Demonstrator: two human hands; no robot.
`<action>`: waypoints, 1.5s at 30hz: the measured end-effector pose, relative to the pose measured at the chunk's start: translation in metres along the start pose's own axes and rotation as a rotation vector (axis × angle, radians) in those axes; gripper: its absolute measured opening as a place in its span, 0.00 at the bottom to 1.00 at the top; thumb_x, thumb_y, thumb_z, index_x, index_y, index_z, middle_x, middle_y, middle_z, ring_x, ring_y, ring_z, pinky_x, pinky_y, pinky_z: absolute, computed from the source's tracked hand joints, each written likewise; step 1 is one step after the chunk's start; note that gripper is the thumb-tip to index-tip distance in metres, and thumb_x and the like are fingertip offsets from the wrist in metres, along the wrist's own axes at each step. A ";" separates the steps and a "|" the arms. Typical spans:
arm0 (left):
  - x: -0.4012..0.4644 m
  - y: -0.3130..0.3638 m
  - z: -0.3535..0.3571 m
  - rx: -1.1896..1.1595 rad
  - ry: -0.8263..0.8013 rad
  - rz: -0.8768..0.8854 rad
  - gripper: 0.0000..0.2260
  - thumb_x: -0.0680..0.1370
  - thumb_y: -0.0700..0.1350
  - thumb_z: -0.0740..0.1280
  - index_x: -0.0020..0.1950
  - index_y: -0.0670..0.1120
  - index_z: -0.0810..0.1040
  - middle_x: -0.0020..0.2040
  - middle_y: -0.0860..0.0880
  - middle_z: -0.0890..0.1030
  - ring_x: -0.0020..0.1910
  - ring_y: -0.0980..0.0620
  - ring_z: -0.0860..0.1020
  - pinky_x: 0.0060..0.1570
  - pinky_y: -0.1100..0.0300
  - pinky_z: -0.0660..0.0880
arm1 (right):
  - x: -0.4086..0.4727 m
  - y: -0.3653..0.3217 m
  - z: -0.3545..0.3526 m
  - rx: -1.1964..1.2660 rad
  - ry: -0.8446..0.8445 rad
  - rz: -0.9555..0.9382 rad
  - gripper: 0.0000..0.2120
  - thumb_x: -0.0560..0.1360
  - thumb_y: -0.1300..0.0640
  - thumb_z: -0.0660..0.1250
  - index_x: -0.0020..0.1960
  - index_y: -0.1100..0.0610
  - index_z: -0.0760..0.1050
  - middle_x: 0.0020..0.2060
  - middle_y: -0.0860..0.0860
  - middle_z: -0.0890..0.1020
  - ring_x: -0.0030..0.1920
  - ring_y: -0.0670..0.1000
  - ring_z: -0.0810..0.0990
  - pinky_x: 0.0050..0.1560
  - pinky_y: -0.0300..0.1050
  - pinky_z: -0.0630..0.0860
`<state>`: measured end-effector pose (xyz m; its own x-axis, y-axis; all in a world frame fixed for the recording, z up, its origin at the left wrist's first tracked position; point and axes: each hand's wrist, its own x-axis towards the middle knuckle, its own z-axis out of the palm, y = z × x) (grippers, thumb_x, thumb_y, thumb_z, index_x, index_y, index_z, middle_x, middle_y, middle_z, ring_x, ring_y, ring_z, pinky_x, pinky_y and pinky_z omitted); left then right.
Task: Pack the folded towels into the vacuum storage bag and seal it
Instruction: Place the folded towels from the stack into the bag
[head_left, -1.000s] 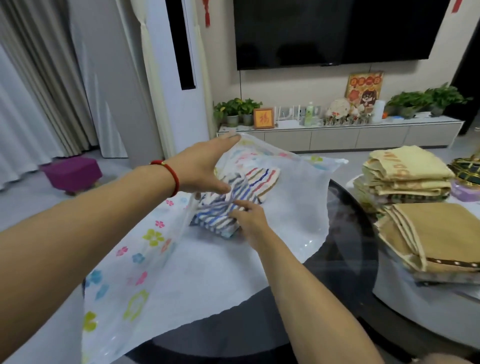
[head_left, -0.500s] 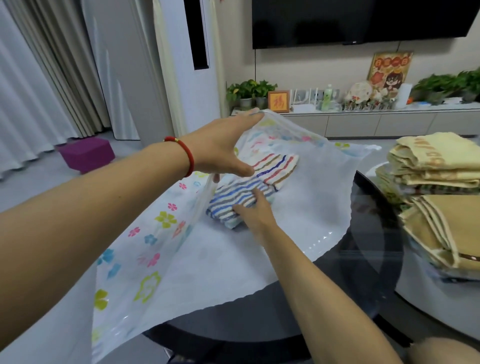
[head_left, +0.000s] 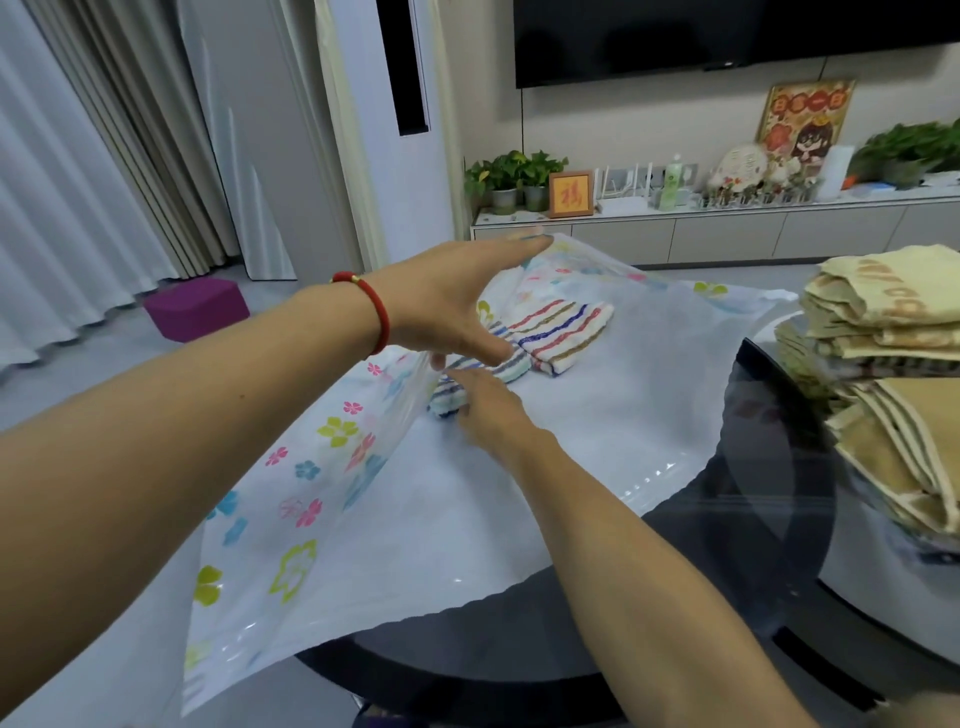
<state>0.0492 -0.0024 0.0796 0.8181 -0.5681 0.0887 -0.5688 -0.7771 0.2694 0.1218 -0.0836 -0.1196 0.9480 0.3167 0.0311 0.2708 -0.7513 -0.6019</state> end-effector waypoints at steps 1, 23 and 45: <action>0.000 0.000 -0.001 0.021 0.005 0.006 0.47 0.71 0.45 0.77 0.81 0.54 0.51 0.80 0.54 0.57 0.51 0.53 0.70 0.27 0.80 0.68 | 0.002 0.004 0.003 -0.057 0.056 -0.004 0.28 0.80 0.59 0.63 0.79 0.48 0.65 0.76 0.56 0.68 0.73 0.61 0.69 0.70 0.58 0.72; -0.002 0.019 0.035 0.275 0.080 -0.025 0.42 0.72 0.59 0.71 0.81 0.54 0.52 0.80 0.52 0.58 0.75 0.46 0.64 0.72 0.46 0.65 | -0.187 0.139 -0.154 -0.375 0.174 -0.123 0.10 0.78 0.55 0.65 0.56 0.50 0.82 0.59 0.47 0.81 0.49 0.52 0.83 0.52 0.51 0.79; 0.010 0.029 0.054 0.266 0.098 -0.104 0.39 0.74 0.59 0.70 0.80 0.56 0.54 0.76 0.48 0.66 0.70 0.44 0.68 0.67 0.47 0.69 | -0.242 0.291 -0.295 -0.154 0.333 0.826 0.26 0.69 0.56 0.79 0.63 0.47 0.71 0.62 0.60 0.78 0.57 0.62 0.76 0.59 0.54 0.75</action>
<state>0.0363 -0.0451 0.0360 0.8702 -0.4627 0.1695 -0.4728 -0.8809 0.0228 0.0207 -0.5498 -0.0670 0.8429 -0.5245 -0.1197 -0.5214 -0.7416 -0.4220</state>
